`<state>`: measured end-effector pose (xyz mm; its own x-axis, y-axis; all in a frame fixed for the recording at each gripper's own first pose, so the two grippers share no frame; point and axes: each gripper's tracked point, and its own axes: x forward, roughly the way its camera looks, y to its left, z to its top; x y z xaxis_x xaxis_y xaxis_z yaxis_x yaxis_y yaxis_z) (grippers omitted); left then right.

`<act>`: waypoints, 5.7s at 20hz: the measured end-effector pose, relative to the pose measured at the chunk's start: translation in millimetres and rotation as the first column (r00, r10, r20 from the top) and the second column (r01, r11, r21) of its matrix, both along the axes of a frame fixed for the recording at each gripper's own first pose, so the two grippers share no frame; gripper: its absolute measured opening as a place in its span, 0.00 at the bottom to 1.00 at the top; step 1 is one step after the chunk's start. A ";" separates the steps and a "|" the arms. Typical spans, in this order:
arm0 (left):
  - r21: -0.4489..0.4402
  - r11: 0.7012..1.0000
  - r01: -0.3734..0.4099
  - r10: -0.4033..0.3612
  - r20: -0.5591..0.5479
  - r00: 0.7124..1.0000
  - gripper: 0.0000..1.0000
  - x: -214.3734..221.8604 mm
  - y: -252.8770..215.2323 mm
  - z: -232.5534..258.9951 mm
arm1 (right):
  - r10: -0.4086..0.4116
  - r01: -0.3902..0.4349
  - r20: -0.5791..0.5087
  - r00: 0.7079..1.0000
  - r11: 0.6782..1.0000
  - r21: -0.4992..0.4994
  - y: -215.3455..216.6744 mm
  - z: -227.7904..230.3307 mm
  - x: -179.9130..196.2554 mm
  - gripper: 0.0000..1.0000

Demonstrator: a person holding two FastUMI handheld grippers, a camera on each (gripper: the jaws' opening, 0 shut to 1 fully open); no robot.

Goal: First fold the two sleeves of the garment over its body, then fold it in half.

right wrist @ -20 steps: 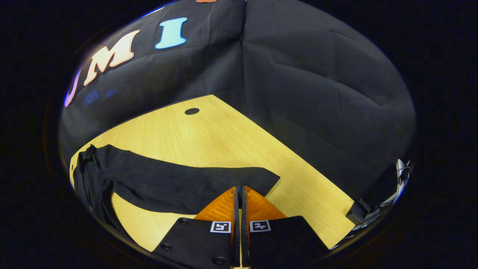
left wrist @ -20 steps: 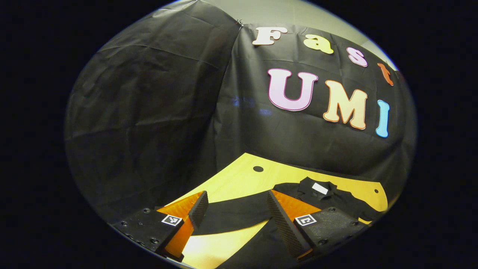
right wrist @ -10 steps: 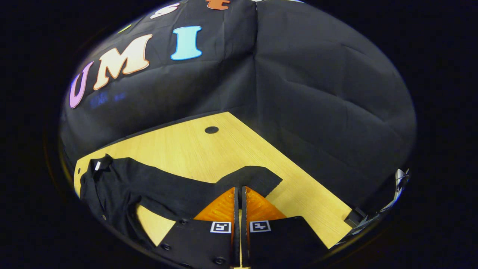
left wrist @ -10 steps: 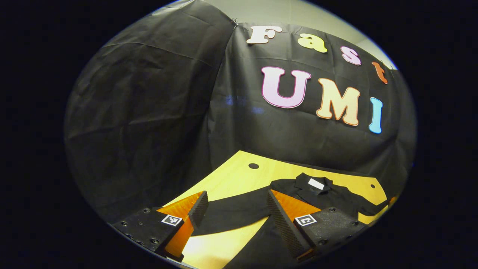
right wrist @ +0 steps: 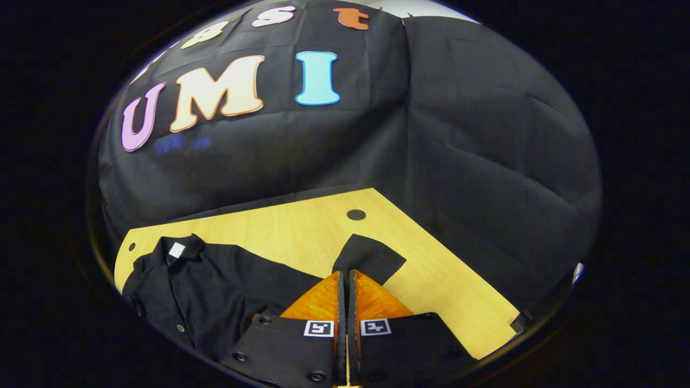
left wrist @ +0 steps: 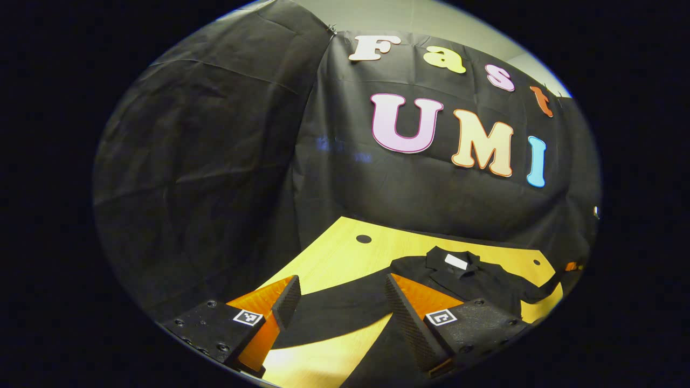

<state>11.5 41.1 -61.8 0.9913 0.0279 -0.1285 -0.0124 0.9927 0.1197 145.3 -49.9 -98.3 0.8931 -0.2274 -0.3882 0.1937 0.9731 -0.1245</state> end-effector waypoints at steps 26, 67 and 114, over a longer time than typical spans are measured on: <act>-0.021 0.992 -0.127 0.127 -0.026 0.992 0.94 -15.9 75.1 -10.5 | 0.487 -0.480 0.026 0.873 0.868 -0.126 339.2 22.5 61.9 0.04; 0.034 0.963 -0.267 0.263 -0.328 0.907 0.95 -5.6 180.8 -160.0 | 0.704 -0.756 -0.332 0.628 0.652 -0.048 537.8 -204.4 7.2 0.13; 0.088 0.974 -0.209 0.227 -0.394 0.891 0.10 -4.8 159.8 -175.1 | 0.473 -0.466 0.060 0.879 0.878 -0.107 241.0 20.2 -85.1 0.99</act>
<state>6.6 200.9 -236.9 0.8253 0.2514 -0.5056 -0.1700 0.9645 0.2020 60.2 191.1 -78.1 0.9310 0.1971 -0.3072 -0.2700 0.9382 -0.2165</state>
